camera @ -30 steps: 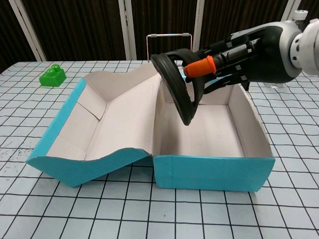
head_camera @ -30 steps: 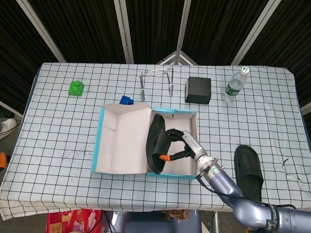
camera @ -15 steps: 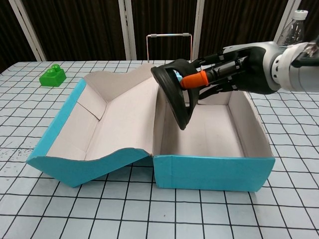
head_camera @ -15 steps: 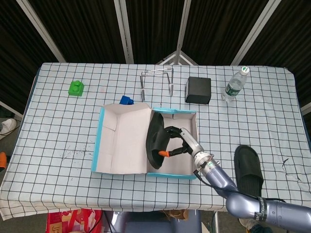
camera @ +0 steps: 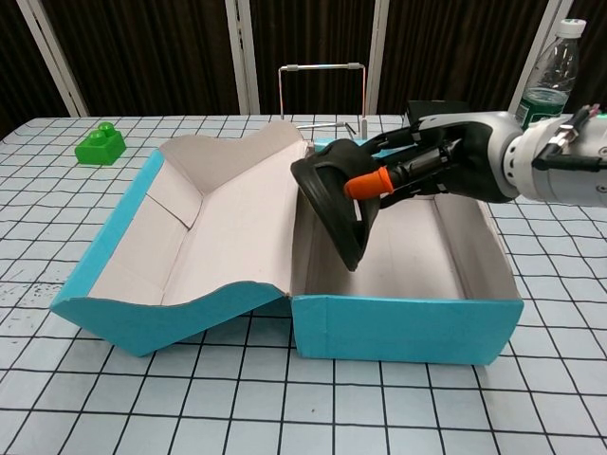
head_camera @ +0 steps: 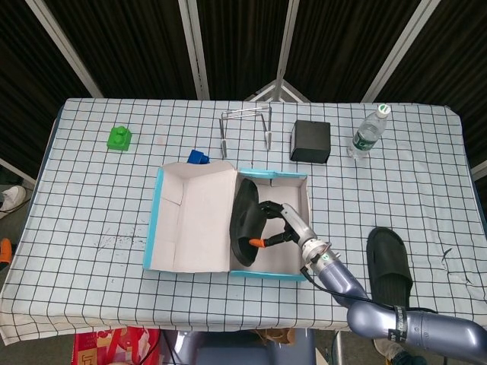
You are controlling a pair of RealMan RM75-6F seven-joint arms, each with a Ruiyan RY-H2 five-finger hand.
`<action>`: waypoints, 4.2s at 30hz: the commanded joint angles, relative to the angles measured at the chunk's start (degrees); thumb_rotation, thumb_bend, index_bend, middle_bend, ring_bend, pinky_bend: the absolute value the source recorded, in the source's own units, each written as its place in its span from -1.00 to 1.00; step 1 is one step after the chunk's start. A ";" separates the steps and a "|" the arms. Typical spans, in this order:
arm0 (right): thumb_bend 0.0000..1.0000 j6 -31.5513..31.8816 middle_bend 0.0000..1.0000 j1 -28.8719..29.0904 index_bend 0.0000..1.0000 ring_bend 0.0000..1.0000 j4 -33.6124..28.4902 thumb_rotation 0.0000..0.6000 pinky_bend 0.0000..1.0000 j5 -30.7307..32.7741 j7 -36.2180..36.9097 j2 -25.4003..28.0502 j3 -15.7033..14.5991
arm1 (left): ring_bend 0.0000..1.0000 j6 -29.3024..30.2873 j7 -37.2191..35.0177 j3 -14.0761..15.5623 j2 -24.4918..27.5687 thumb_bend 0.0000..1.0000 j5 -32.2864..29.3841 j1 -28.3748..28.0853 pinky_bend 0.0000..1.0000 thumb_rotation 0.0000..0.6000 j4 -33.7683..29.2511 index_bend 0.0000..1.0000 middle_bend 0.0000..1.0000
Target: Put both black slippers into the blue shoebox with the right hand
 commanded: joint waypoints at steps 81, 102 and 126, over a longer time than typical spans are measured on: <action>-0.47 7.27 -0.91 6.49 -0.90 -0.88 -0.77 1.00 -0.82 5.03 -26.88 0.51 -9.18 | -1.00 0.52 -0.57 0.29 0.47 0.41 0.62 0.33 -0.96 1.00 -0.43 -0.71 -0.99; -0.78 -2.58 -1.00 10.65 -1.00 -0.94 -9.29 1.00 -0.82 11.80 -24.02 17.58 -9.04 | -1.00 0.34 -0.40 0.42 0.65 0.41 0.73 0.32 -0.96 1.00 -0.84 -0.71 -0.99; -0.78 0.04 -1.00 -2.14 -1.00 -0.94 3.61 1.00 -0.82 -0.08 -26.96 33.05 -19.03 | -1.00 2.71 -0.63 -0.96 -1.60 0.41 1.15 0.08 -0.95 1.00 2.60 -0.71 -0.99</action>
